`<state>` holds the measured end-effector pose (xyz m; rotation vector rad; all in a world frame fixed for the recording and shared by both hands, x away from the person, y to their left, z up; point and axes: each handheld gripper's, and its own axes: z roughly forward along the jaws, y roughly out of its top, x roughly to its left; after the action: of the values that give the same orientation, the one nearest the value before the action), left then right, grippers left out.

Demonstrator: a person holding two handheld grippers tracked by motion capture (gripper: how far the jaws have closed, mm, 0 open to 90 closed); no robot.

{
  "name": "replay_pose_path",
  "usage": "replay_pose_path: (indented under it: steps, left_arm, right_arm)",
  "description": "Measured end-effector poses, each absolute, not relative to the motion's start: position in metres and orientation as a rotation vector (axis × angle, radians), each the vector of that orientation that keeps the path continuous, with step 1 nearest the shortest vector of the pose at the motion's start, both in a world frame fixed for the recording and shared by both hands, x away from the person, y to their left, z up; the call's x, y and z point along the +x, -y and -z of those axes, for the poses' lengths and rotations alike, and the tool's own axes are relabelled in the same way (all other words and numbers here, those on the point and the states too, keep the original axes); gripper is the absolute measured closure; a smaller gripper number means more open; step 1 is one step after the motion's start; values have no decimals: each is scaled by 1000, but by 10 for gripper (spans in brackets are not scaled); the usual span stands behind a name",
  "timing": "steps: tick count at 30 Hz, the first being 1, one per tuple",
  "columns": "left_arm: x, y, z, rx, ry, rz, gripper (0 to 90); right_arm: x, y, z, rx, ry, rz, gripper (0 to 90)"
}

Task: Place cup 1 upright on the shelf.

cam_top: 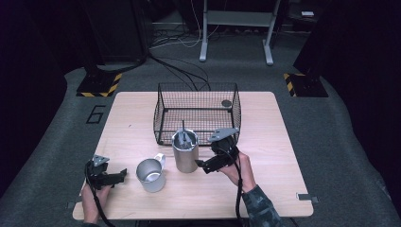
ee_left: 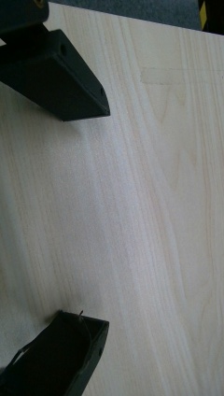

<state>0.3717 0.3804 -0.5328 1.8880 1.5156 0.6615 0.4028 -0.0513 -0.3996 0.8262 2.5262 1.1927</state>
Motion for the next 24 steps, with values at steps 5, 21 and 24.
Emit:
replay_pose_path:
  steps: [5, 21, 24]
  left_arm:
    - [372, -380, 533, 1887, -1516, -662, 10]
    - [371, -380, 533, 1886, -1514, -663, 13]
    - [371, -380, 533, 1885, -1514, -663, 13]
  right_arm:
    - [411, 39, 395, 798, -2547, -1175, 0]
    - [434, 3, 391, 753, -2600, -1157, 0]
    - [436, -4, 391, 752, -2593, -1140, 0]
